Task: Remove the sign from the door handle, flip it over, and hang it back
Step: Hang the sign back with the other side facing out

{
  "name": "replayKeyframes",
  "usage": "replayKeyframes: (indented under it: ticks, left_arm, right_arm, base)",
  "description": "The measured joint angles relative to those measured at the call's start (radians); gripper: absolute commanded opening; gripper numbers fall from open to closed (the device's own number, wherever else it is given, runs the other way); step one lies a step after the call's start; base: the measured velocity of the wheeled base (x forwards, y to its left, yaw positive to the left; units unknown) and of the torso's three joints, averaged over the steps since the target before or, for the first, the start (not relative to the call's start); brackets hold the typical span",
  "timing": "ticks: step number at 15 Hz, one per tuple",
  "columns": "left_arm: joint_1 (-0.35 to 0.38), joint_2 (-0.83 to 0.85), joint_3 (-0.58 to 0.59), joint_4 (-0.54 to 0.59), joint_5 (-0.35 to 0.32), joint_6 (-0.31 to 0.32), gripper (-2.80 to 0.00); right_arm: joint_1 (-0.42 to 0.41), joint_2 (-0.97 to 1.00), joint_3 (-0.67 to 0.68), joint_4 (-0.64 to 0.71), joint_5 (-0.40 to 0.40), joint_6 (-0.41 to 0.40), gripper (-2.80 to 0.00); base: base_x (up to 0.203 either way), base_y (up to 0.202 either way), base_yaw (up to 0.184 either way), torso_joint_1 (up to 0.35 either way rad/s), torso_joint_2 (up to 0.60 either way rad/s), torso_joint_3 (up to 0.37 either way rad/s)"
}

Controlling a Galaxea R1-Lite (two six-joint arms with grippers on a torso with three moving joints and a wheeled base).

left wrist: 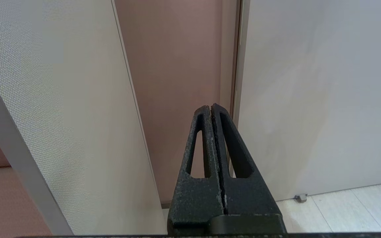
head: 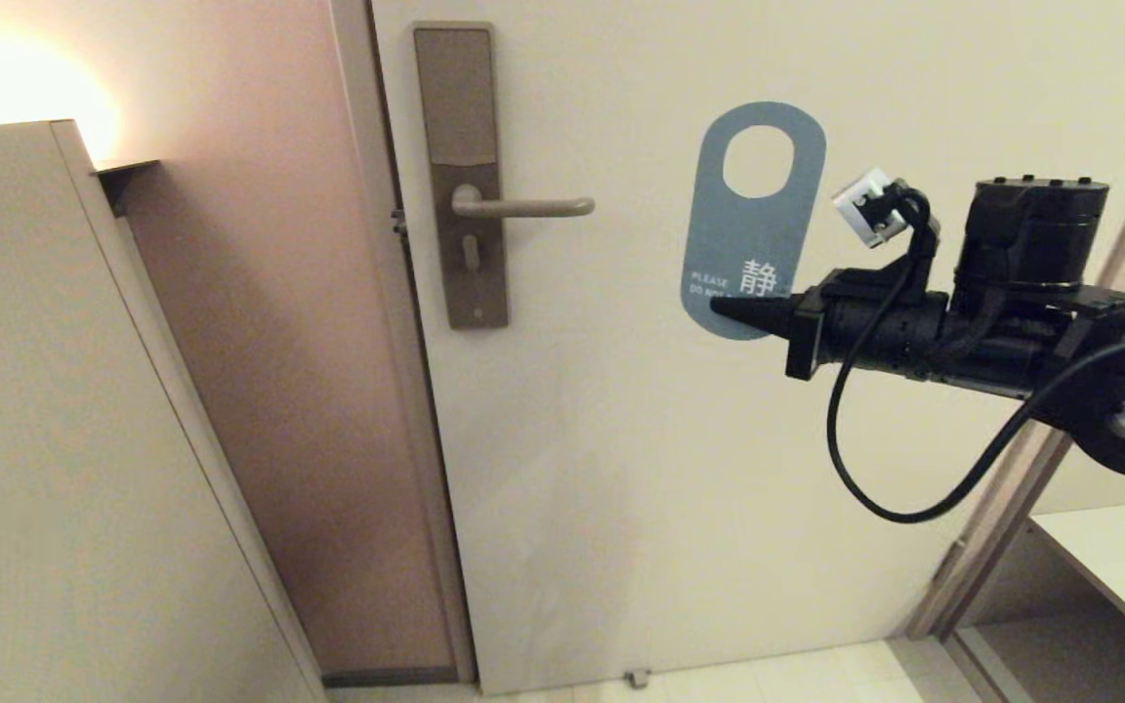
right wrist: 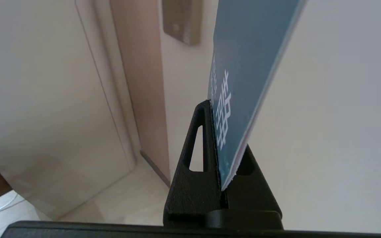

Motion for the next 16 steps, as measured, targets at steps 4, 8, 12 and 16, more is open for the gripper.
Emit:
replayKeyframes:
  ticks: [4,8,12,16]
  left_arm:
    - [0.0,0.0,0.0,0.0,0.0,0.0,-2.8]
    - [0.0,0.0,0.0,0.0,0.0,0.0,-2.8]
    - [0.0,0.0,0.0,0.0,0.0,0.0,-2.8]
    - [0.0,0.0,0.0,0.0,0.001,0.0,-2.8]
  right_arm:
    - [0.032,0.075,-0.077,0.0,-0.003,-0.001,-2.8]
    - [0.046,0.138,-0.159,0.0,-0.058,-0.002,-2.8]
    - [0.071,0.189,-0.224,0.0,-0.067,-0.003,-2.8]
    - [0.107,0.241,-0.288,-0.001,-0.149,-0.002,-2.8]
  base:
    - [0.0,0.0,0.0,0.0,0.0,0.0]
    - [0.0,0.0,0.0,0.0,0.0,0.0]
    - [0.0,0.0,0.0,0.0,0.0,0.0]
    - [0.0,0.0,0.0,0.0,0.0,0.0]
